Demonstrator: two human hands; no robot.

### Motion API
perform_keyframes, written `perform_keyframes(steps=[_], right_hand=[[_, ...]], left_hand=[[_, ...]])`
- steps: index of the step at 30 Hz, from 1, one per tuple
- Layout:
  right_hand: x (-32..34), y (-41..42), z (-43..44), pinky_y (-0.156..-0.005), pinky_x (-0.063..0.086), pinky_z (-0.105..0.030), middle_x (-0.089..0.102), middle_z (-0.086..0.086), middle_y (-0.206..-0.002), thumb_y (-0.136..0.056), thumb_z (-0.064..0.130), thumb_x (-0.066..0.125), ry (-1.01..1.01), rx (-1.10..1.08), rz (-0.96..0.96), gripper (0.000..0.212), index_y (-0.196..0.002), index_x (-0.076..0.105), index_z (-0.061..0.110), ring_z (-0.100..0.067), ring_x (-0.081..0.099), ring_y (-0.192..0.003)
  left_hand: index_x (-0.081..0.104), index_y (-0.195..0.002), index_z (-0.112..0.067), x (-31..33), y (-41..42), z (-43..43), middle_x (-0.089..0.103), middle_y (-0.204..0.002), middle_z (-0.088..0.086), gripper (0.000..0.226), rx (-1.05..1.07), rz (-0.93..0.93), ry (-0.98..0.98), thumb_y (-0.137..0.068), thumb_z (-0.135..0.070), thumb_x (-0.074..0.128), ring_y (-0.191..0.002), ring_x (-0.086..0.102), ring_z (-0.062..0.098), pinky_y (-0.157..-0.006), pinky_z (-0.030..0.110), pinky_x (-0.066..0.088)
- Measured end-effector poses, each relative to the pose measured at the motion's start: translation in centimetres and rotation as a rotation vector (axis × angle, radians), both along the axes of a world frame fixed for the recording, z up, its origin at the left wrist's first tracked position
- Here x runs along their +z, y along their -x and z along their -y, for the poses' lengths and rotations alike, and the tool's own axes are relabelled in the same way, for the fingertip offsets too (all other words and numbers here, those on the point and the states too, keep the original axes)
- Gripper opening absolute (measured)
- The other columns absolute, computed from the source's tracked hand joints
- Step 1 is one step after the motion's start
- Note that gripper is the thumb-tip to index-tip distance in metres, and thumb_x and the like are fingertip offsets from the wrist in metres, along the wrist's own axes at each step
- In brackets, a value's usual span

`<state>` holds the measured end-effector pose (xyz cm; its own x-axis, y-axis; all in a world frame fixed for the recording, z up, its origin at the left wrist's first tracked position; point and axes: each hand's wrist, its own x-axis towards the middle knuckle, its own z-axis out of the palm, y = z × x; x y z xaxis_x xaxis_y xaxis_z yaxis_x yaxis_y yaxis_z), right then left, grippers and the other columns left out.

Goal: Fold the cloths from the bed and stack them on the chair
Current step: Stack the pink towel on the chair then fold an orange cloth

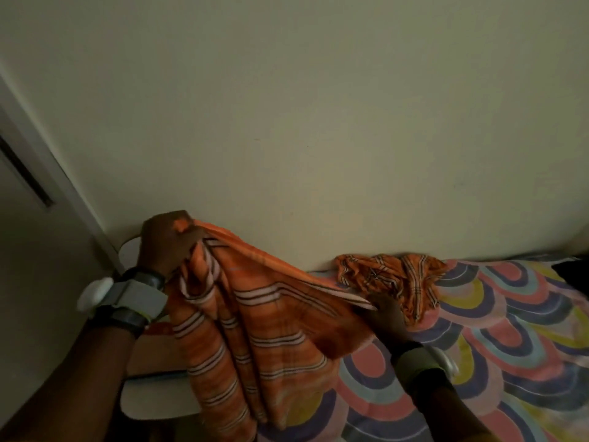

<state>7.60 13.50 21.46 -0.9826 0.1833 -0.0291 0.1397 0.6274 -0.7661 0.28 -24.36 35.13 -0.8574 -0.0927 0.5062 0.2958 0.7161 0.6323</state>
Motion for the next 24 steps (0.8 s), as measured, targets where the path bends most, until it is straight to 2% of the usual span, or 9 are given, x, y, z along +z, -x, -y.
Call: perform_keyframes(steps=[4,7,9,13,15,17,19,21,24], right_hand=[[2.6,-0.5,0.8,-0.079,0.054,-0.045,0.073,-0.003,-0.091,-0.067,0.061,0.07,0.071,0.102,-0.032,0.054,-0.097,0.072,0.016,-0.017,0.067,-0.084],[6.5,-0.2,4.8,-0.07,0.047,-0.04,0.066,-0.009,-0.088,-0.086,0.044,0.062,0.049,0.291,-0.062,0.041,-0.096,0.066,0.005,-0.022,0.061,-0.079],[7.6,0.1,7.4,-0.061,0.041,-0.04,0.058,-0.008,-0.075,-0.09,0.048,0.048,0.083,0.403,-0.104,0.044,-0.085,0.061,0.006,-0.019,0.053,-0.067],[6.8,0.2,9.6,-0.08,0.05,-0.047,0.067,-0.008,-0.098,-0.093,0.05,0.038,0.062,0.521,-0.09,0.039,-0.103,0.061,0.02,-0.025,0.064,-0.087],[6.9,0.1,9.7,-0.079,0.053,-0.044,0.069,-0.004,-0.099,-0.092,0.042,0.044,-0.001,0.546,-0.116,0.028,-0.111,0.06,0.029,-0.022,0.065,-0.087],[6.8,0.1,9.4,-0.072,0.054,-0.042,0.07,0.001,-0.089,-0.089,0.039,0.051,-0.017,0.519,-0.16,0.019,-0.097,0.064,0.027,-0.013,0.065,-0.079],[6.8,0.1,8.7,-0.064,0.052,-0.026,0.068,0.01,-0.075,-0.086,0.033,0.062,-0.025,0.502,-0.196,0.009,-0.081,0.066,0.026,-0.003,0.063,-0.071],[6.6,-0.1,8.1,-0.057,0.041,-0.008,0.062,0.02,-0.065,-0.087,0.025,0.065,-0.014,0.509,-0.182,0.009,-0.079,0.069,0.022,0.005,0.06,-0.065],[6.0,-0.6,8.0,-0.062,0.046,-0.012,0.068,0.021,-0.071,-0.089,0.023,0.063,0.165,0.472,-0.09,0.012,-0.086,0.07,0.014,0.002,0.065,-0.071]], left_hand=[[0.053,-0.053,0.0,-1.8,-0.4,-0.4,0.053,-0.053,0.019,0.037,0.194,0.068,-0.02,-0.067,-0.032,0.063,-0.057,0.054,0.029,-0.06,0.038,0.043],[0.062,-0.071,0.0,-3.1,-1.0,-3.7,0.065,-0.073,0.021,0.028,-0.036,0.266,0.051,-0.065,-0.024,0.077,-0.071,0.06,0.03,-0.07,0.038,0.047],[0.064,-0.081,-0.012,-3.5,-1.4,-5.3,0.067,-0.078,0.007,0.035,-0.207,0.383,0.091,-0.06,-0.036,0.077,-0.077,0.062,0.026,-0.069,0.03,0.047],[0.064,-0.101,-0.037,-3.2,-2.6,-8.4,0.067,-0.099,-0.028,0.048,-0.608,0.474,0.023,-0.056,-0.055,0.067,-0.092,0.062,-0.006,-0.079,0.008,0.046],[0.066,-0.108,-0.029,-3.3,-2.9,-9.9,0.069,-0.105,-0.016,0.05,-0.701,0.537,0.23,-0.062,-0.05,0.065,-0.094,0.063,-0.001,-0.081,0.016,0.048],[0.07,-0.094,-0.015,-3.7,-2.7,-10.4,0.07,-0.085,-0.001,0.029,-0.668,0.601,0.419,-0.072,-0.034,0.069,-0.078,0.064,0.013,-0.065,0.021,0.044],[0.07,-0.077,-0.01,-4.5,-2.6,-10.5,0.061,-0.065,-0.007,0.016,-0.665,0.57,0.462,-0.073,-0.026,0.072,-0.061,0.057,0.006,-0.058,0.021,0.04],[0.067,-0.072,-0.013,-5.1,-2.8,-10.6,0.066,-0.068,-0.002,0.019,-0.656,0.467,0.435,-0.072,-0.032,0.067,-0.063,0.059,0.008,-0.059,0.025,0.043],[0.048,-0.054,-0.028,-5.3,-3.2,-10.7,0.055,-0.054,-0.008,0.02,-0.591,0.292,0.271,-0.071,-0.036,0.055,-0.053,0.049,0.001,-0.051,0.017,0.031]])
